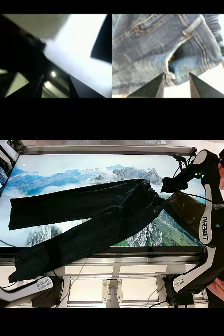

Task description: Fold the clothes and pants, and hang the long-sleeved shirts on hangers.

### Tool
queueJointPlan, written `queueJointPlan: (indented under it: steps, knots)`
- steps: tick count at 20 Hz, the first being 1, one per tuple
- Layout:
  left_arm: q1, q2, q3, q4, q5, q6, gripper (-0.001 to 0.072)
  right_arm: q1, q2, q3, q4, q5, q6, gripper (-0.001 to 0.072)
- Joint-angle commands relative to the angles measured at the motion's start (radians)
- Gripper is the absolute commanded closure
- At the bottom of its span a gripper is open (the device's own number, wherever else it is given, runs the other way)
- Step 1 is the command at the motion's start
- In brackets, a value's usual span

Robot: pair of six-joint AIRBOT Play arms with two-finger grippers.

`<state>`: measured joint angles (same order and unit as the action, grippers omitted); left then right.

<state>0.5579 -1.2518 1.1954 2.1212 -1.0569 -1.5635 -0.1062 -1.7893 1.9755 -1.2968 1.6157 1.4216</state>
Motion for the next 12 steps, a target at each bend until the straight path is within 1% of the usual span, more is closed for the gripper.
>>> queueJointPlan:
  steps: [1, 2, 3, 4, 9, 11, 12]
  knots:
    - [0.117, 0.156, -0.251, -0.336, -0.129, 0.342, 0.0358, -0.003, 0.029, 0.000, -0.027, 0.076, -0.028, 0.0364]
    - [0.153, 0.171, -0.292, -0.383, -0.174, 0.396, 0.0358, -0.006, 0.029, -0.003, -0.025, 0.074, -0.027, 0.0364]
    - [0.191, 0.177, -0.328, -0.403, -0.215, 0.416, 0.0358, -0.006, 0.029, -0.003, -0.027, 0.073, -0.028, 0.0364]
    - [0.224, 0.177, -0.357, -0.404, -0.240, 0.419, 0.0358, -0.006, 0.029, -0.003, -0.025, 0.070, -0.028, 0.0364]
    - [0.348, 0.172, -0.454, -0.401, -0.267, 0.425, 0.0358, -0.006, 0.029, -0.003, -0.024, 0.066, -0.028, 0.0364]
    - [0.373, 0.171, -0.462, -0.401, -0.263, 0.435, 0.0356, -0.005, 0.029, -0.003, -0.024, 0.065, -0.028, 0.0364]
    - [0.373, 0.171, -0.462, -0.402, -0.256, 0.454, 0.0344, -0.005, 0.029, -0.003, -0.024, 0.065, -0.028, 0.0364]
